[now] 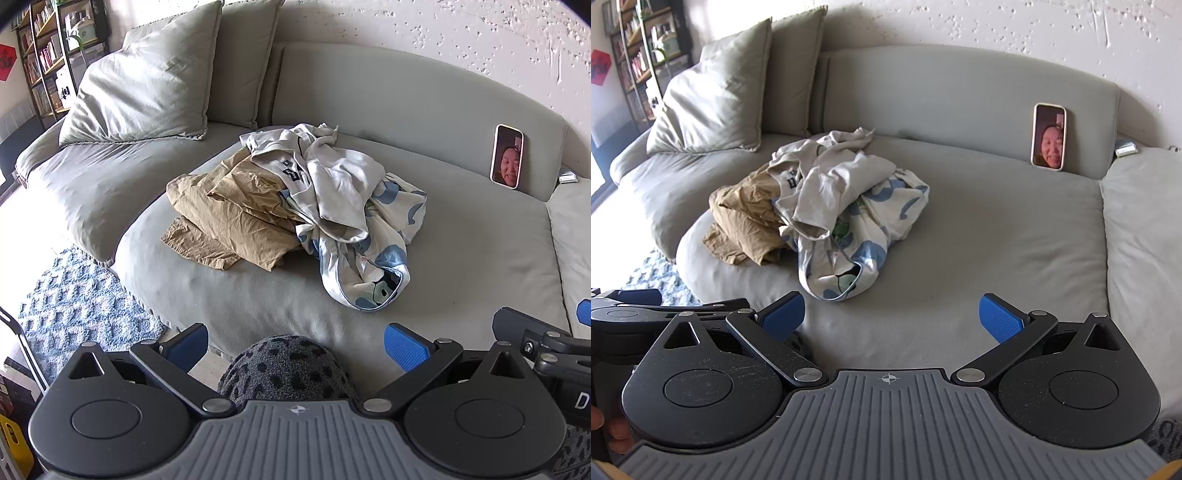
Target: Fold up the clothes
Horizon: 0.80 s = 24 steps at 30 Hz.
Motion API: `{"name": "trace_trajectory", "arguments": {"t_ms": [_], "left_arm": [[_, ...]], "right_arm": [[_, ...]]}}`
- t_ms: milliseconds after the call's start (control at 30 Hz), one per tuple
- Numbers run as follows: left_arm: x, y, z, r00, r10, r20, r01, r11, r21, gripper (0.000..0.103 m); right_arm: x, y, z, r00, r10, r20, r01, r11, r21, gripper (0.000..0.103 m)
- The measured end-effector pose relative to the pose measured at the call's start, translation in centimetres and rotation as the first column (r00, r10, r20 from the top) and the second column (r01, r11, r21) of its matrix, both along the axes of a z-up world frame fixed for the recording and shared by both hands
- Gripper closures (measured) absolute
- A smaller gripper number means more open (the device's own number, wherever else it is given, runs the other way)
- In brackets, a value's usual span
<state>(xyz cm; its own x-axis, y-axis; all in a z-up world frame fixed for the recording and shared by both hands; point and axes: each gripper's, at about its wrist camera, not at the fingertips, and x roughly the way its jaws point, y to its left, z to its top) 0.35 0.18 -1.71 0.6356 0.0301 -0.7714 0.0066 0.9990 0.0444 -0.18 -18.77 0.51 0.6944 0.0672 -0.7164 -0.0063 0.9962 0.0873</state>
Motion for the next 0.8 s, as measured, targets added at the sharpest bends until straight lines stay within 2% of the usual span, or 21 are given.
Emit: {"name": "trace_trajectory", "arguments": {"t_ms": [800], "left_arm": [[1.7, 2.7, -1.9, 0.998, 0.060, -0.023, -0.061, 0.998, -0.020, 0.001]], "right_arm": [[2.8, 2.4, -1.0, 1.000, 0.025, 0.015, -0.025, 0.999, -0.026, 0.000]]}}
